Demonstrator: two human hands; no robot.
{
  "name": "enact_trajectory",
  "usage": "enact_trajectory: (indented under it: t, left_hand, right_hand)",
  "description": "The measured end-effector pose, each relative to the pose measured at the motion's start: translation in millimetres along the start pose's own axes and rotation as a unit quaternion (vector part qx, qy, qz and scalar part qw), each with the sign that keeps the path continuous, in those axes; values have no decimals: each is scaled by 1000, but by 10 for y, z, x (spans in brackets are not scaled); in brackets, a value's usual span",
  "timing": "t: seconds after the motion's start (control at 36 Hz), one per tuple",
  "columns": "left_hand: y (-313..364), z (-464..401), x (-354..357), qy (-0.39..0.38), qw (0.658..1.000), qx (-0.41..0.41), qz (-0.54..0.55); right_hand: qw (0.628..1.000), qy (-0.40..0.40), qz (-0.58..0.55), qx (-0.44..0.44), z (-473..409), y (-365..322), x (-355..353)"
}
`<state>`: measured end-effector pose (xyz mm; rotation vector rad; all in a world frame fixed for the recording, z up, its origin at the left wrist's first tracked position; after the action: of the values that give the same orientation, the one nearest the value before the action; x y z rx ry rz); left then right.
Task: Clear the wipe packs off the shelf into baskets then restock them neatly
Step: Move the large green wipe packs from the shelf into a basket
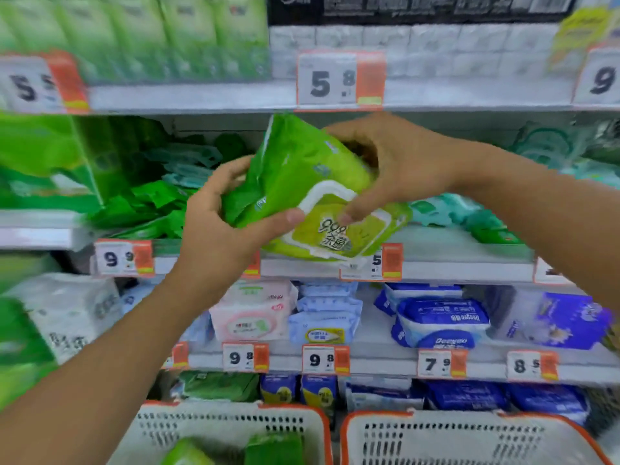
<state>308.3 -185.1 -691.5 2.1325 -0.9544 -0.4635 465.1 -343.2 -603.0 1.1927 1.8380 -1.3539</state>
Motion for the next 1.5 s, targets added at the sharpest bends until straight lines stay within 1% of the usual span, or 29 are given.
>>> enact_trajectory:
  t: [0.06,0.11,0.28,0.36,0.44,0.53,0.56,0.61,0.64,0.67,0.69,0.72,0.78,0.81,0.86,0.89,0.92,0.94,0.97,1.03,1.06,1.11,1.14,1.17,1.25,1.33,1.42,1.47,1.5]
  left_hand:
    - [-14,82,-113,-1,980,-163,111]
    - [-66,224,-214,-10,949,-273,156]
    - [-188,576,-546,10,923,-349,162]
    - [-262,758,-700,29,910,-382,157]
    - [-348,959,-963,38,882,-445,152]
    - [-501,1259,-1267,-13,833,-538,130]
    - [-576,1375,-1339,-38,816,-569,96]
    - [-748,1593,-1423,-109,792,-599,-44]
    - [-851,1656,-1442,-147,782,-593,-120]
    - [-945,1671,-1439,-166,779,-579,-174]
    - [-1009,1613,-1409,-168,786,-558,-205]
    - [-1038,1498,-1347,-155,807,-524,-225]
    - [-934,1123,-1158,-122,868,-388,-286]
    - [-829,905,-1045,-106,896,-299,-311]
    - [-524,476,-791,-82,939,-128,-309]
    - [-412,276,-691,-78,944,-54,-317]
    - [-337,82,-584,-84,936,6,-341]
    - [-293,-102,-471,-105,919,44,-379]
    - [-290,-270,-349,-137,896,65,-418]
    - [-402,-517,-128,-215,840,30,-497]
    - [-496,-582,-38,-256,810,-16,-528]
    - [-726,-617,111,-335,754,-108,-555]
    - [-832,-607,174,-365,735,-150,-552]
    - [-895,-591,213,-377,724,-185,-547]
    - [-1034,-660,230,-361,719,-230,-548]
    - [-1081,-774,231,-375,679,-260,-575]
    - [-1047,-843,316,-400,652,-249,-594]
    - [-990,-898,337,-409,658,-239,-585]
    - [-992,-937,318,-392,676,-250,-572]
  right_hand:
    - [996,-32,-76,43,-67,-28,84]
    - [987,-64,-124,81,-110,-17,236]
    - [968,-116,-186,122,-222,31,798]
    - [964,-146,-169,146,-294,-19,1100]
    - [963,-168,-156,144,-334,-79,1516]
    - [957,-187,-140,173,-221,-28,2155]
    - [946,-215,-144,193,-128,10,2414]
    - [905,-284,-171,268,110,96,2902]
    - [888,-316,-159,295,208,155,3095]
    - [889,-332,-113,296,278,179,3206]
    - [903,-319,-68,279,302,231,3258]
    - [925,-277,-37,256,299,269,3233]
    - [970,-127,-38,205,177,282,2897]
    - [980,-34,-68,185,83,270,2634]
    - [975,167,-66,129,-89,272,2003]
    - [966,238,-36,95,-156,280,1682]
    - [955,286,9,72,-208,302,1391]
    - [946,307,76,75,-268,386,1119]
    - [937,295,156,99,-329,486,876]
    - [915,212,303,160,-474,819,480]
    - [909,162,348,163,-544,976,346]
    - [911,68,372,164,-637,1290,173]
    - [913,31,366,175,-669,1427,123]
    - [914,3,358,193,-690,1518,91]
    - [925,-31,312,215,-782,1706,20]
    - [924,-61,303,227,-881,1739,92]
    - [950,3,241,198,-998,1821,220]
    - [950,27,251,184,-1013,1915,233]
    - [948,35,259,181,-985,1955,217]
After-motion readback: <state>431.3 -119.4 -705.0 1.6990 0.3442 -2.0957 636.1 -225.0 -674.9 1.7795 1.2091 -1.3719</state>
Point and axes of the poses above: each hand's wrist, its own z-axis away from the middle knuckle, its own x-axis out of the palm, y = z × x, the point moved 1 cm from there along -z, towards the middle knuckle, and after that the axes turned 2 degrees about -z, right-handed, at the moved point
